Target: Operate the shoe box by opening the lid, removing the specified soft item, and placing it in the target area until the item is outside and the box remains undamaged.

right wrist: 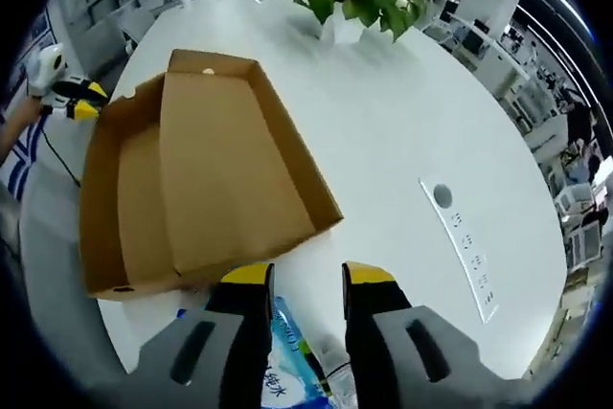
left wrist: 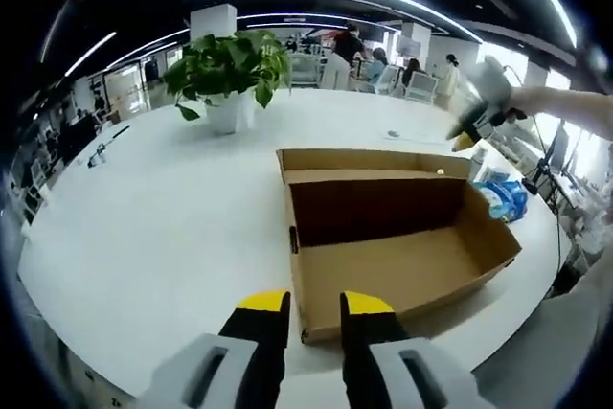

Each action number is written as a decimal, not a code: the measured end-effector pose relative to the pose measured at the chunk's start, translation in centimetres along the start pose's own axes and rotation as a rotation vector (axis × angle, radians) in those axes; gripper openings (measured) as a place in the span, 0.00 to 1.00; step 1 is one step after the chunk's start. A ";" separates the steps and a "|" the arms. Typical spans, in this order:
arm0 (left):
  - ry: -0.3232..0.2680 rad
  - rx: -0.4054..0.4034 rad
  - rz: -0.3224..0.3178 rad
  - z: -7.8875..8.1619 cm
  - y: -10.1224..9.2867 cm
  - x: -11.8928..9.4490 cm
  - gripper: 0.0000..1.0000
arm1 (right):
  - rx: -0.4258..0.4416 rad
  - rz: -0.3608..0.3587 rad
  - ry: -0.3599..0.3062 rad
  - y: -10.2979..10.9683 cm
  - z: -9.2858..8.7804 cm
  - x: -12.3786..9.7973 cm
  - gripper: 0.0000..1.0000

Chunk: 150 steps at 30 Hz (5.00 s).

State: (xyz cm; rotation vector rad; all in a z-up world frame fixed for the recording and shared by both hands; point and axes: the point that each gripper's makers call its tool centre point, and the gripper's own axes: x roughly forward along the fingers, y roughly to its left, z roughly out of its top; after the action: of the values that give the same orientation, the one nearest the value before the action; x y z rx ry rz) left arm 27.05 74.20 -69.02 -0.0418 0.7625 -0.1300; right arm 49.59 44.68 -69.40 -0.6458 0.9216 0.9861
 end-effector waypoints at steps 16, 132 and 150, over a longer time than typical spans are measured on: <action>0.051 -0.079 0.020 -1.7 1.0 1.2 0.04 | 0.313 0.021 -0.041 -0.6 0.4 3.7 0.23; 0.046 0.015 -0.013 -1.4 -0.1 0.4 0.07 | 0.409 -0.184 -0.389 8.3 2.3 -9.5 0.01; -0.078 0.044 -0.015 3.1 0.1 -1.5 0.23 | 0.401 -0.219 -0.446 10.5 1.2 -10.0 0.03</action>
State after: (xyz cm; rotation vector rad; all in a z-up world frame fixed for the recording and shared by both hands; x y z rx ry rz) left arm 28.06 74.51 -65.77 -0.0106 0.6817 -0.1584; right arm 38.05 46.01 -60.63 -0.1679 0.6100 0.6814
